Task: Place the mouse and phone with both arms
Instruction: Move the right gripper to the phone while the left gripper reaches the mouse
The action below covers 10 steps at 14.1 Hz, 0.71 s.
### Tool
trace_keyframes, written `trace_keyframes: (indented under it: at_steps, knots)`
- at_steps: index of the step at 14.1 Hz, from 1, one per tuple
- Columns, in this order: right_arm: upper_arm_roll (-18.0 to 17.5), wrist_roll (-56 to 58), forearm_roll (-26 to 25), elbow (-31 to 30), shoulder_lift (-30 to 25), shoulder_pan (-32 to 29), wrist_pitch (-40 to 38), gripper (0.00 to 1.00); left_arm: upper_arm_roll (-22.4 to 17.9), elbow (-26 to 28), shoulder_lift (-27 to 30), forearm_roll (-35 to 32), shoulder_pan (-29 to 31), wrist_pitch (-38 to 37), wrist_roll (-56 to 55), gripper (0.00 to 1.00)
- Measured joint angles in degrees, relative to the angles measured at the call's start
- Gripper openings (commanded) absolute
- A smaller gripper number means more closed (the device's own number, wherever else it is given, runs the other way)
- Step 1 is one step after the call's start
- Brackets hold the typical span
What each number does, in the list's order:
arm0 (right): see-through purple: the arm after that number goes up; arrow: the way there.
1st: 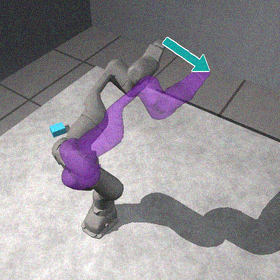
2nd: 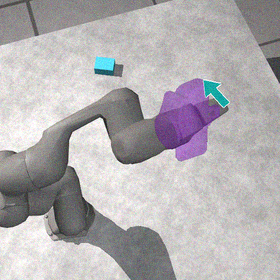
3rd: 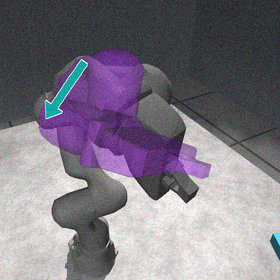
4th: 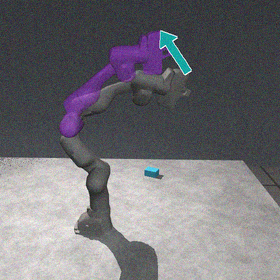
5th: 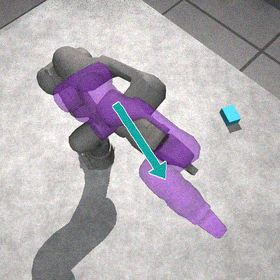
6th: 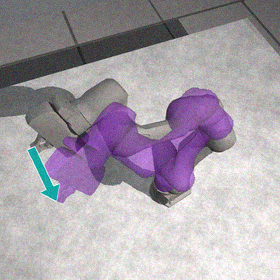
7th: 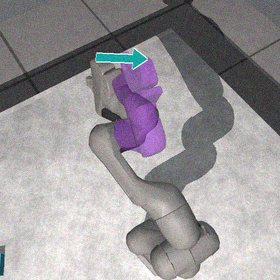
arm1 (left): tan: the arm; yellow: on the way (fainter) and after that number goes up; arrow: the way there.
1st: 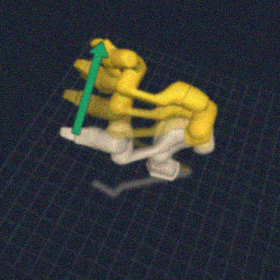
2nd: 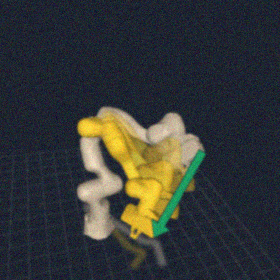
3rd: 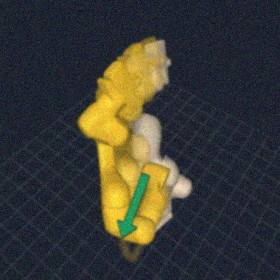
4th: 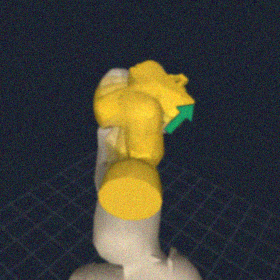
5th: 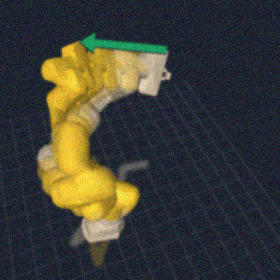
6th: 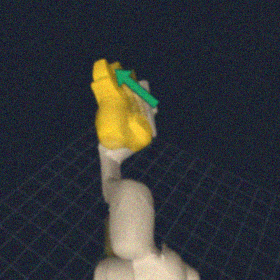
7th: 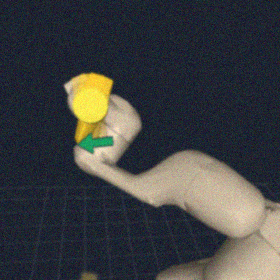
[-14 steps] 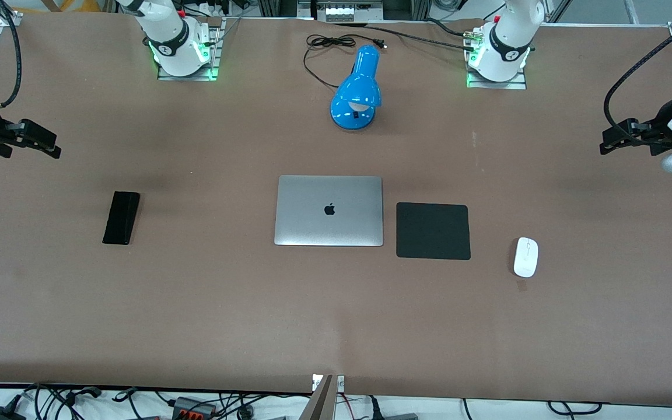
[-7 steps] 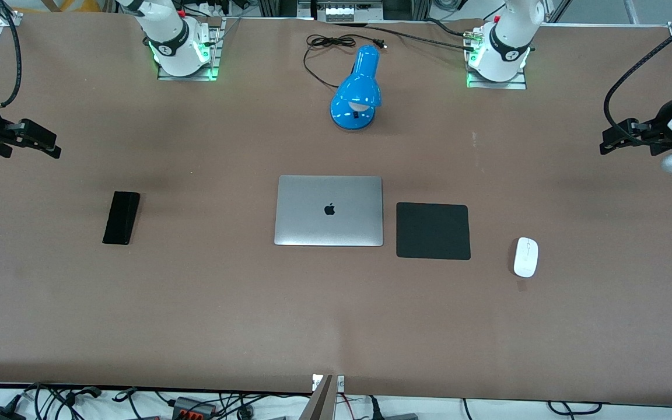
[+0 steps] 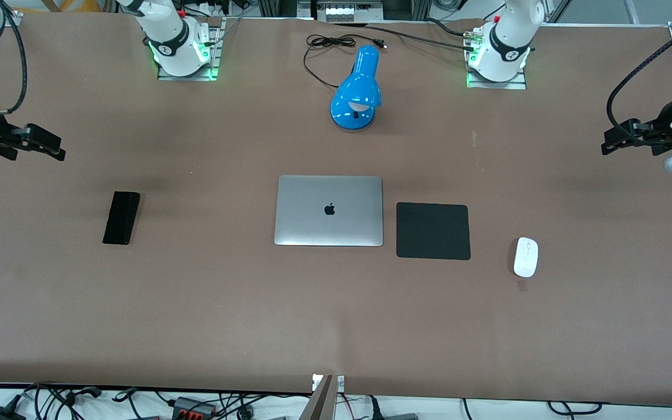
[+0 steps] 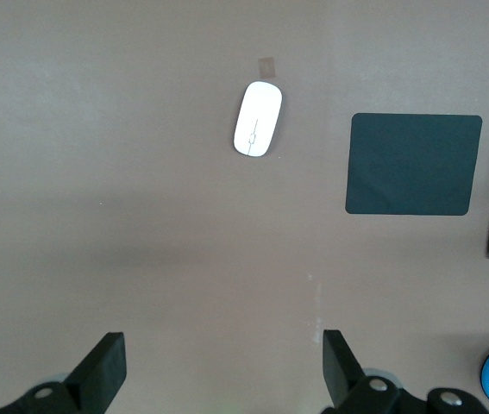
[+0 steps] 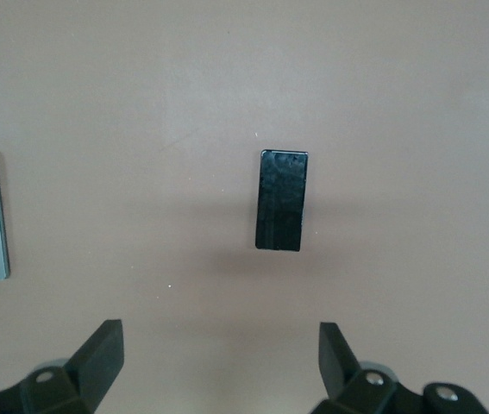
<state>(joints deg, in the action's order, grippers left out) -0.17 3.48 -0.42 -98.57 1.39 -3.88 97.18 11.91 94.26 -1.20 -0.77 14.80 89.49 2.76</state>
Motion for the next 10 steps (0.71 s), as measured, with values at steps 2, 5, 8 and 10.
trace_keyframes:
  at_steps: [2,5,8,10]
  knots:
    - [0.07,0.00,-0.31,-0.06,1.96,-0.04,0.09,1.00,0.00,0.00,-0.27,0.00,0.13,-0.04,0.00,1.00]
    - [0.08,0.00,-2.24,-0.12,5.24,-0.02,2.34,1.00,-0.07,-0.05,-1.23,0.00,0.65,0.00,0.01,1.00]
    - [0.19,-0.01,-2.92,-0.51,9.88,-0.10,5.69,1.00,-0.08,-2.98,-6.09,-0.01,0.83,0.51,0.02,1.00]
    - [0.33,-0.01,-3.04,-0.72,13.66,-0.56,8.98,1.00,0.02,-4.89,-11.58,-0.05,0.79,0.67,0.09,1.00]
